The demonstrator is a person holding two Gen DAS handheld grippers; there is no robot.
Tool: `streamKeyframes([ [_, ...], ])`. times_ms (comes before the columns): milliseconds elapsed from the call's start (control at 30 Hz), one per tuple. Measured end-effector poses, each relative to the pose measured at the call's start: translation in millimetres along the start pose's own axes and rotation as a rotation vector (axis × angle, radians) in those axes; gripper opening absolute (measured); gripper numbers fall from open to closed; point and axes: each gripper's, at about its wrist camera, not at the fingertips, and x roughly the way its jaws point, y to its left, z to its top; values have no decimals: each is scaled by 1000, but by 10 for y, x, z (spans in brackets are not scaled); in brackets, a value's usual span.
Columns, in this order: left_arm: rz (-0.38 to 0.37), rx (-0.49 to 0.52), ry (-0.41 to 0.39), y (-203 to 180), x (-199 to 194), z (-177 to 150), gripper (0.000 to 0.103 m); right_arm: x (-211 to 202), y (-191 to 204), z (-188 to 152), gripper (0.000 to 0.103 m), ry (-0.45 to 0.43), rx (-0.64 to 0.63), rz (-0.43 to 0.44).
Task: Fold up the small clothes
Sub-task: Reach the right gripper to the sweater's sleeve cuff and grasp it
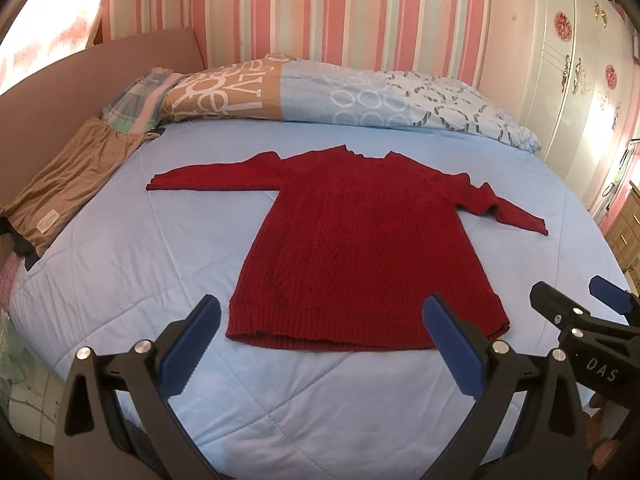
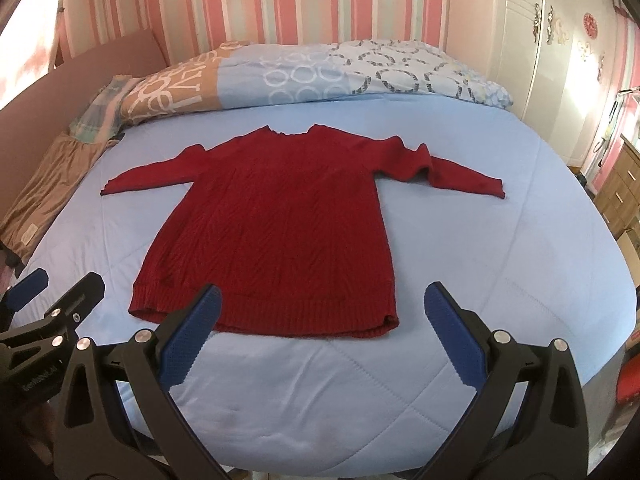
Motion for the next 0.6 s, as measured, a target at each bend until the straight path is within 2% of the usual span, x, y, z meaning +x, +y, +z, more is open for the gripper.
streamKeyframes([
  [300, -10, -60, 42, 28, 216, 55, 101, 54, -246, 104, 100, -28, 40, 8],
  [533, -14, -10, -40, -126, 390, 267, 101, 305, -774, 299, 100, -90, 21, -10],
  [600, -11, 4, -67, -203, 484, 327, 101, 415, -937, 344, 100, -110, -14, -60],
])
